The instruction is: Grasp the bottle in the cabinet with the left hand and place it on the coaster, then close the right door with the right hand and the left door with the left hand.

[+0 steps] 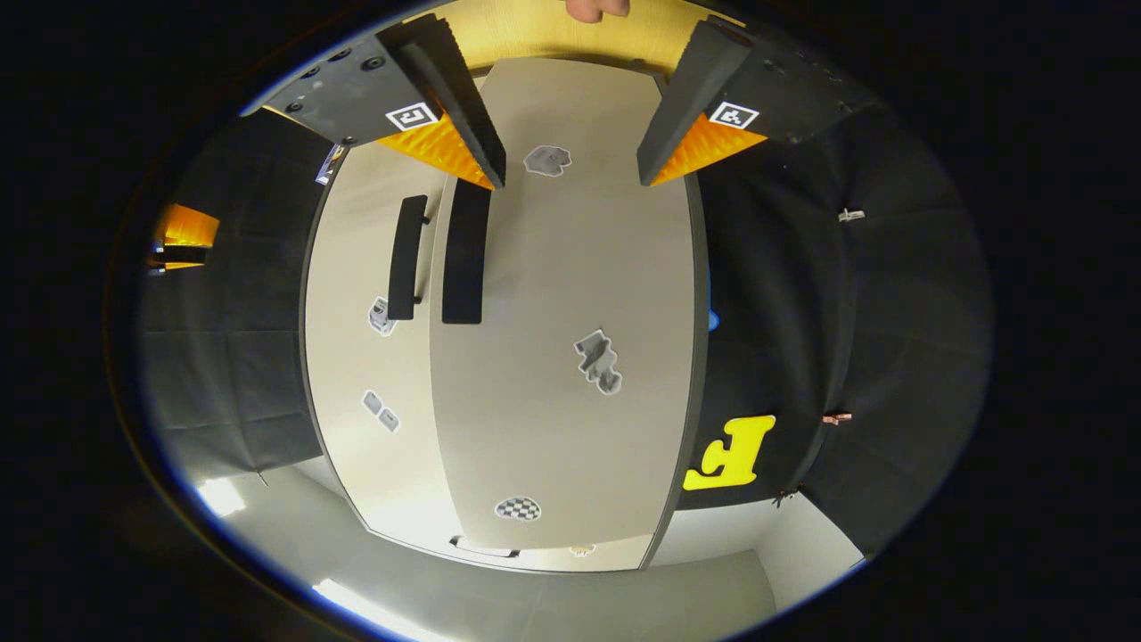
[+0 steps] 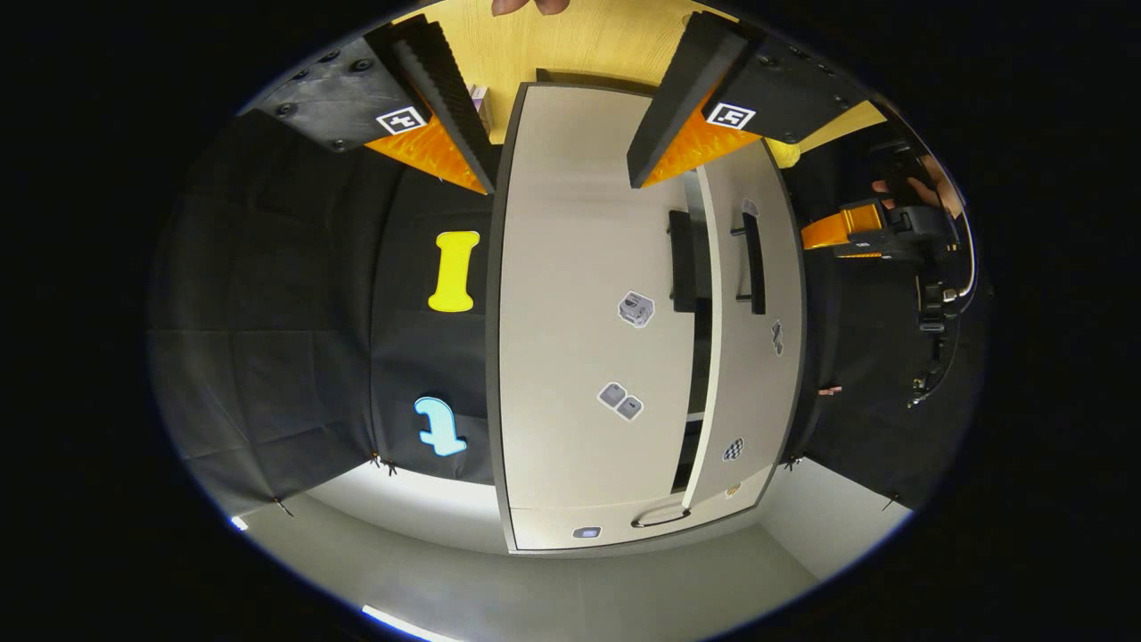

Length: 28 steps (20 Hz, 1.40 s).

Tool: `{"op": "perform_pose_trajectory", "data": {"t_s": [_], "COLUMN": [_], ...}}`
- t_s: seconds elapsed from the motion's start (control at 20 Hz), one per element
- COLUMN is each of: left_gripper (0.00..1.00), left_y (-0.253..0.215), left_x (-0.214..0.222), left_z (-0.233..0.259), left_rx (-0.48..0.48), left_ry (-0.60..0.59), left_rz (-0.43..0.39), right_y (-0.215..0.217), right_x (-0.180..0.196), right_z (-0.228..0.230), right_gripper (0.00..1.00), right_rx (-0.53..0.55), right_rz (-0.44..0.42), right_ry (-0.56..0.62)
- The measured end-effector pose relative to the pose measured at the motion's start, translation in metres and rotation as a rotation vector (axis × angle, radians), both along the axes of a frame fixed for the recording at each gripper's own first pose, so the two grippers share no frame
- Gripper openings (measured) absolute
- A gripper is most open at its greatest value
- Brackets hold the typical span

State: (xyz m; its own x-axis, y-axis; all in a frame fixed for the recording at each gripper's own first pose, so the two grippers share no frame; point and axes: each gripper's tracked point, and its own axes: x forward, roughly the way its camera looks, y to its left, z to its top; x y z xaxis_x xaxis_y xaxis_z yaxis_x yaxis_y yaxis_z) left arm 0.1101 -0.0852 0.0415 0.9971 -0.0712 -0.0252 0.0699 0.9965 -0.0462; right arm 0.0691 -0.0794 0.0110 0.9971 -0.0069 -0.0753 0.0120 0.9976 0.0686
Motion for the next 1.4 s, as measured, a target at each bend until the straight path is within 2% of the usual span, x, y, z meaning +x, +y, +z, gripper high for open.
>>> {"op": "perform_pose_trajectory", "data": {"t_s": [0.05, 0.1, 0.15, 0.2, 0.7, 1.4], "left_gripper": [0.97, 0.94, 0.97, 0.94, 0.94, 0.94], "left_y": [0.003, 0.006, 0.009, 0.011, 0.035, 0.06], "left_x": [-0.008, -0.015, -0.022, -0.029, -0.09, -0.136], "left_z": [0.003, 0.006, 0.008, 0.011, 0.025, 0.013], "left_rx": [0.005, 0.007, 0.005, 0.003, 0.012, 0.0], "left_ry": [-0.006, -0.011, -0.015, -0.019, -0.054, -0.035], "left_rz": [0.002, 0.003, 0.002, -0.001, 0.027, 0.066], "right_y": [0.003, 0.006, 0.009, 0.013, 0.033, 0.053], "right_x": [-0.001, -0.002, -0.003, -0.004, -0.014, -0.031], "right_z": [0.001, 0.002, 0.003, 0.004, 0.021, 0.026], "right_gripper": [0.97, 0.97, 0.97, 0.97, 0.97, 0.97], "right_rx": [0.002, 0.004, 0.006, 0.007, 0.019, 0.02], "right_rz": [0.003, 0.004, 0.008, 0.012, 0.024, 0.041], "right_ry": [-0.002, -0.004, -0.006, -0.008, -0.04, -0.052]}}
